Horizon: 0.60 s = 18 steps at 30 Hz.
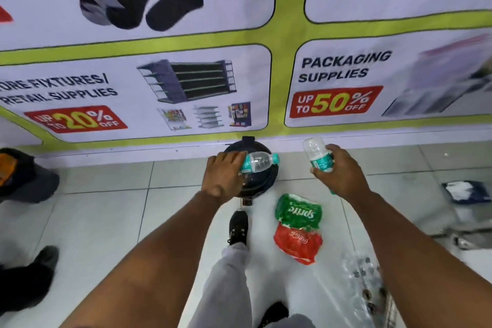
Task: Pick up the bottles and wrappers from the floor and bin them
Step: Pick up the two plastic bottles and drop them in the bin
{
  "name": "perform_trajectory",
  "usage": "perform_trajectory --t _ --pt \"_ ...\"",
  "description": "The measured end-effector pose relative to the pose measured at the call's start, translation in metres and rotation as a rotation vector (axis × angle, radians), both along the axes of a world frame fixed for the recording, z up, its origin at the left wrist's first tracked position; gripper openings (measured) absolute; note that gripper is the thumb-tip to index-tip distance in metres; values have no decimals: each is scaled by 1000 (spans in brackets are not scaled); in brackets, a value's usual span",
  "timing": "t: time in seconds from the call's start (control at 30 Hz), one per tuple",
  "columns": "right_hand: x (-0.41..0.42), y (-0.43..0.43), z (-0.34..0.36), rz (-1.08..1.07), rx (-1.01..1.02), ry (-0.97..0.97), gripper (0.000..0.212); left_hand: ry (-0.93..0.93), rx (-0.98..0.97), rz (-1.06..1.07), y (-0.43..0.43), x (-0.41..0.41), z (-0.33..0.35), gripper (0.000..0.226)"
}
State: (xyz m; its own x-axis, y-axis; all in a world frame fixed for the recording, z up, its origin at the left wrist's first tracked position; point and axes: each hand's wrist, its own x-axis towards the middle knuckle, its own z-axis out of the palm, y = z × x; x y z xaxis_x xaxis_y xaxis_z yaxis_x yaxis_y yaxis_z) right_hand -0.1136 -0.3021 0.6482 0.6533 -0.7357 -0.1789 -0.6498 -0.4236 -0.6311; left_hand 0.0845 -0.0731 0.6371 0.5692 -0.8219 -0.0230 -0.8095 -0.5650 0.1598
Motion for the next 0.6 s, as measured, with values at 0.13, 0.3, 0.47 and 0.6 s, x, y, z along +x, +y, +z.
perform_trajectory --t 0.13,0.3,0.47,0.6 --pt "2 -6 26 43 -23 -42 71 -40 -13 30 5 9 24 61" --pt "3 -11 44 75 -27 -51 70 -87 18 53 15 21 43 61" --pt "10 -17 42 109 -14 -18 70 -69 36 83 11 32 41 61" --pt "21 -28 32 119 -3 8 72 -55 42 92 1 43 31 62"
